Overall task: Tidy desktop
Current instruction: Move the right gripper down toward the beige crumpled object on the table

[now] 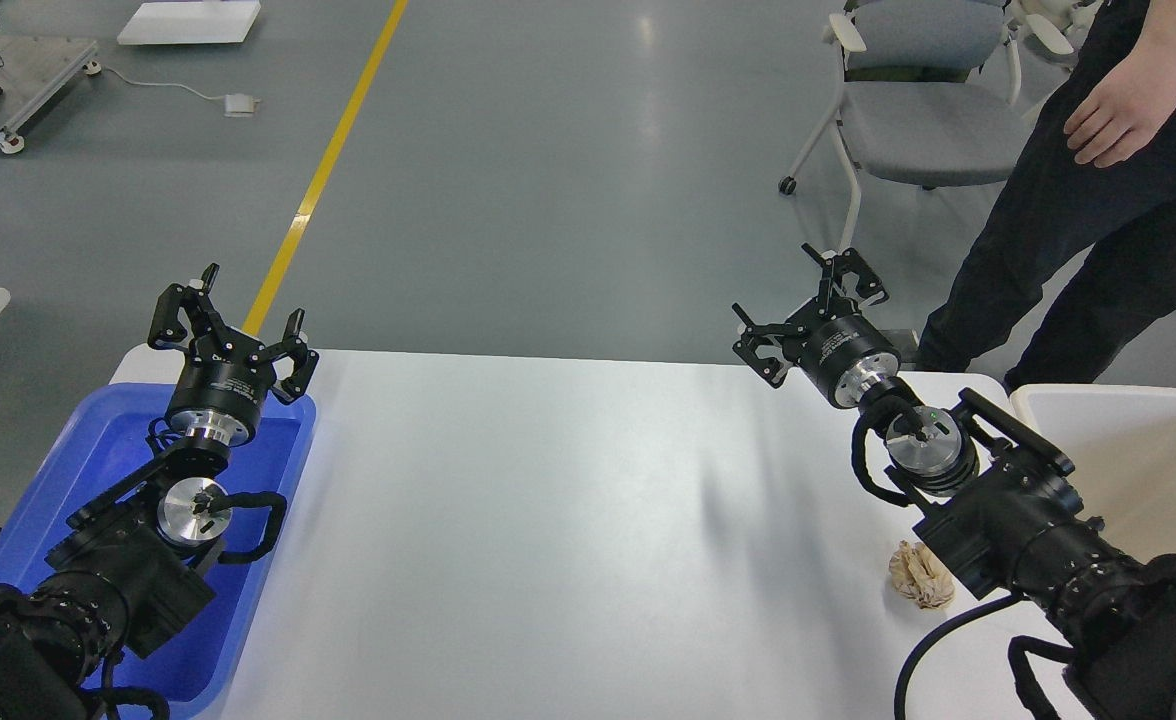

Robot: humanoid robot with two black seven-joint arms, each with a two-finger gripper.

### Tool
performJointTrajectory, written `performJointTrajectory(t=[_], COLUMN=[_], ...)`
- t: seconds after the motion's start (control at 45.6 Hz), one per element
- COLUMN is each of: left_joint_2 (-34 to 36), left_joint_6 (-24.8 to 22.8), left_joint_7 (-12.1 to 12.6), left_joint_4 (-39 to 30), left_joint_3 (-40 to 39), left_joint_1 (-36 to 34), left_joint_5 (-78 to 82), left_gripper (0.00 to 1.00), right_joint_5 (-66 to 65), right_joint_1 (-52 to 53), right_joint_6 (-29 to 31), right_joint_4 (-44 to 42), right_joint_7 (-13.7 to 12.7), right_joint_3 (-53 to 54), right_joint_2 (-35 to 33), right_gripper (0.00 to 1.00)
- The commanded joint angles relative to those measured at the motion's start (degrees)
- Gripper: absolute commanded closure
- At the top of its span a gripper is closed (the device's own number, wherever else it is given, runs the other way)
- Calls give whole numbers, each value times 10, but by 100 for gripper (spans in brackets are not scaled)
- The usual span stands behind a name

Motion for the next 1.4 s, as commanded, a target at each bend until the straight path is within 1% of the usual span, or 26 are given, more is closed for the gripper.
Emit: performJointTrajectory(t=[0.0,0.307,0.483,0.702,0.768,0.878,1.032,1.12,1.141,1.251,1.317,1.383], left_joint_2=[0,0,0,1,0,0,0,0,0,0,0,0], left_joint_6=[0,0,0,0,0,0,0,0,0,0,0,0], left_joint_7=[-1,0,0,0,-1,0,-1,0,-1,0,0,0], left_joint_4=[0,0,0,0,0,0,0,0,0,0,0,-1], left_joint_3=[-2,0,0,0,0,0,0,0,0,0,0,0], left_joint_1=[1,0,0,0,0,0,0,0,0,0,0,0], left_joint_5=[0,0,0,0,0,0,0,0,0,0,0,0], left_gripper=[0,0,0,0,0,0,0,0,0,0,0,0], right_joint_5=[0,-5,-8,-47,-58,-70,-137,-191,-218,-327,-385,-424], right_joint_1=[1,4,13,30,25,9,-23,-45,-53,-70,-70,-61], right_joint_6=[0,1,1,2,3,4,-3,-4,-4,-5,-8,-17], right_joint_4=[0,3,5,7,24,98,229,306,338,440,485,512], right_joint_7=[0,0,0,0,0,0,2,2,2,2,2,2], right_joint_3=[-1,-4,-4,-33,-43,-53,-83,-84,-85,-87,-97,-116], right_joint_2=[0,-4,-18,-66,-91,-148,-218,-260,-276,-319,-341,-363], right_gripper=[0,0,0,0,0,0,0,0,0,0,0,0])
